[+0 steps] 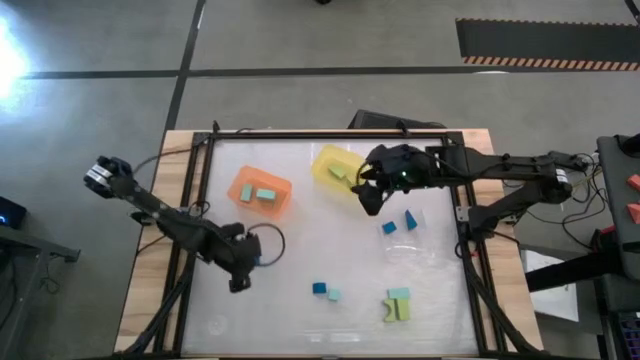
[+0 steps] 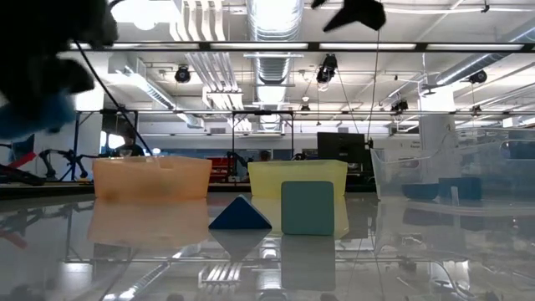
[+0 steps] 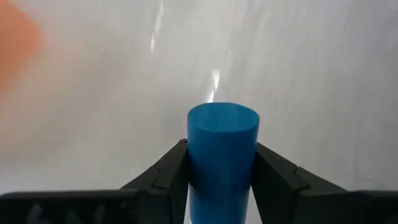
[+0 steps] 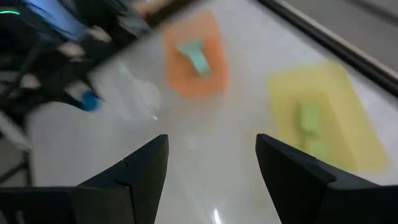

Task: Sort & place blocks by color
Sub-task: Put the blue block into the transparent bin

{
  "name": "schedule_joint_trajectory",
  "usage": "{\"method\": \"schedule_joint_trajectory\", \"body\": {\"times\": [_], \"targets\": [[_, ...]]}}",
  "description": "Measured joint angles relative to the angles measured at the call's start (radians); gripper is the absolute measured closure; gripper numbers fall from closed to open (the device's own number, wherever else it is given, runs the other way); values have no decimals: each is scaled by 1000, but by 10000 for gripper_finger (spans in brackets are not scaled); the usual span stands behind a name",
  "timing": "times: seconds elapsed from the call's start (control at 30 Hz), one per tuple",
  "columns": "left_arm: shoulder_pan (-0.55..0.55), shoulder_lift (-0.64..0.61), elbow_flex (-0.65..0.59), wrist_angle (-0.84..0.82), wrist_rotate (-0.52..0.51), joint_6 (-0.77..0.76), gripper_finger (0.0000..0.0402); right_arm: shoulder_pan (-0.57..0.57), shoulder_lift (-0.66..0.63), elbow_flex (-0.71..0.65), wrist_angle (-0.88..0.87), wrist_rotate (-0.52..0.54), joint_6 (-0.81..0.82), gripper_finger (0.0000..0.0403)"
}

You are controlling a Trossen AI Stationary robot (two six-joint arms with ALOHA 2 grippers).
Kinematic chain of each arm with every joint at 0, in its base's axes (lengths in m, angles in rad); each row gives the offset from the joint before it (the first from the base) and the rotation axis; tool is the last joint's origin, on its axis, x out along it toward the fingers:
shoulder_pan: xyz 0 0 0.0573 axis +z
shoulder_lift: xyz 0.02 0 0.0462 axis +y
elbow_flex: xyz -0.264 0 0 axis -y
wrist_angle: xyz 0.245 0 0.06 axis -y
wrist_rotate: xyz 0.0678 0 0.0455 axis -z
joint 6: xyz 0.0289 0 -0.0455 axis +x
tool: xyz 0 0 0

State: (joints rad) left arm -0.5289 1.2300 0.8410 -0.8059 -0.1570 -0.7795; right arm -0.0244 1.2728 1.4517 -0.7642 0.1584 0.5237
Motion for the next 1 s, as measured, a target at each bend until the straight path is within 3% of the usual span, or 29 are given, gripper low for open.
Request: {"method": "schedule_joint_trajectory", "body": {"times": [0.2,0.43,0.73,1.0], "targets": [[87,-155,54,60,-219,17,282,51,0,-40,341,0,-144,170],[165,-260,66,382,-379,203,282,88,1,-142,722,-11,-274,170],[229,-225,66,847,-400,484,282,90,29,-217,971,-35,-283,170],[248,-150,66,959,-399,532,282,90,121,-134,990,-70,-284,170]]}}
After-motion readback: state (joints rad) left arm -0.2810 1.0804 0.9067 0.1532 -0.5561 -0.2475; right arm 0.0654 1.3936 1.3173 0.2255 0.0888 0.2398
